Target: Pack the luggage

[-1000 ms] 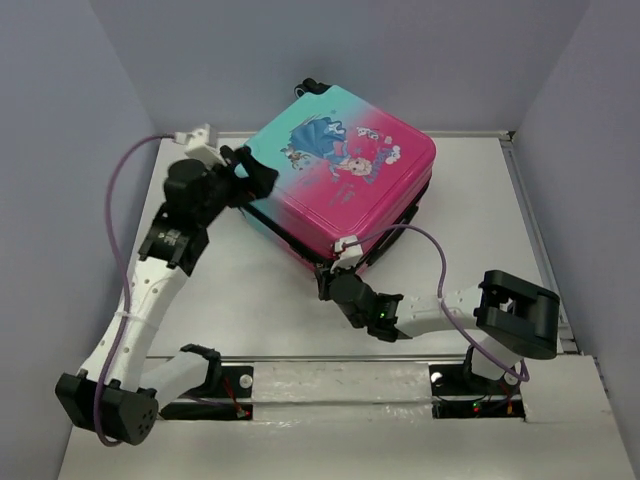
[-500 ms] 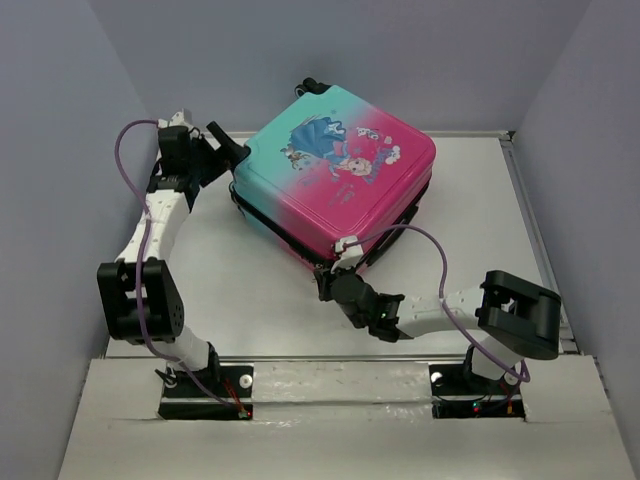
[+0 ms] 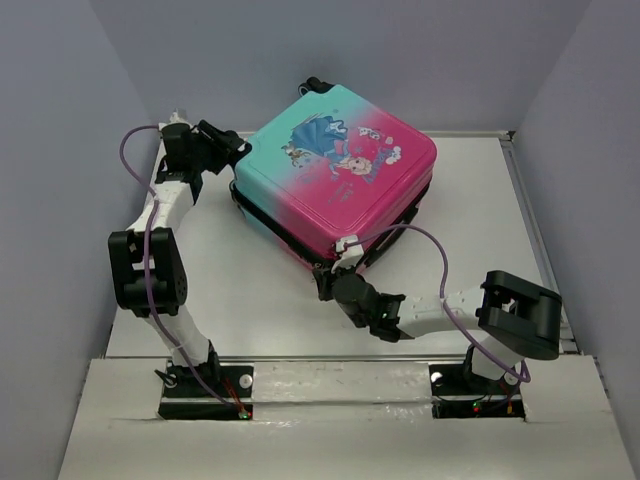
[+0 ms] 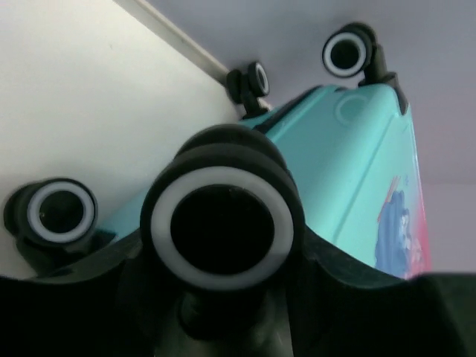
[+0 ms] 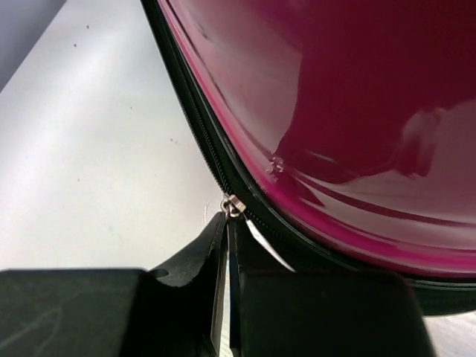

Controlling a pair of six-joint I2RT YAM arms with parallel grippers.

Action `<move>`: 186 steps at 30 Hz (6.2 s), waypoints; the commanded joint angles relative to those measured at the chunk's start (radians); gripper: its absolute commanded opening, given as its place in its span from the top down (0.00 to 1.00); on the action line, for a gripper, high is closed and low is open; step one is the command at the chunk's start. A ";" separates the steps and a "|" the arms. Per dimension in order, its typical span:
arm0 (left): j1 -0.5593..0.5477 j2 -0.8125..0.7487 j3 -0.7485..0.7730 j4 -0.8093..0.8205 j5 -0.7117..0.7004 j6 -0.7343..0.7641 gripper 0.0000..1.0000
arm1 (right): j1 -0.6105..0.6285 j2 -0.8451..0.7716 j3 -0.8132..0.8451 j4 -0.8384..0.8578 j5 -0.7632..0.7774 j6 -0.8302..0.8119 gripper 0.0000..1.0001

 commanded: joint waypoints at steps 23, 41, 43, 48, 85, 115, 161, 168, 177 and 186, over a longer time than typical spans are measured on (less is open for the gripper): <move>-0.254 -0.948 -0.965 0.366 -0.353 -0.052 0.94 | -0.161 -0.237 0.021 -0.218 -0.332 -0.051 0.93; -0.438 -1.347 -0.978 -0.021 -0.229 -0.058 0.94 | -0.175 0.016 0.128 -0.068 -0.537 -0.131 0.93; -0.496 -1.324 -0.999 0.038 -0.239 -0.078 0.94 | -0.253 -0.091 0.072 -0.066 -0.613 -0.145 0.93; -0.726 -1.146 -0.968 0.198 -0.403 -0.086 0.94 | -0.408 -0.226 0.044 -0.170 -0.735 -0.224 0.93; -0.713 -0.677 0.019 -0.463 -0.461 0.470 0.01 | -0.110 -0.375 -0.540 0.578 -0.210 0.116 0.93; -0.298 -0.117 0.142 -0.443 -0.106 0.924 0.01 | -0.110 -0.412 -0.468 0.436 -0.345 0.044 0.93; -0.559 -0.699 -0.617 -0.060 0.052 0.398 0.94 | -0.522 -0.464 -0.261 0.026 -0.624 -0.033 0.93; -0.567 -0.734 -0.515 -0.128 -0.046 0.440 0.94 | -0.305 -0.330 -0.331 0.216 -0.163 0.030 0.93; -0.729 -0.693 -0.438 -0.144 0.080 0.407 0.24 | -0.305 -0.449 -0.299 0.038 -0.209 0.042 0.93; -0.892 -0.434 -0.329 -0.052 0.118 0.379 0.03 | -0.305 -0.489 -0.344 0.063 -0.289 0.061 0.93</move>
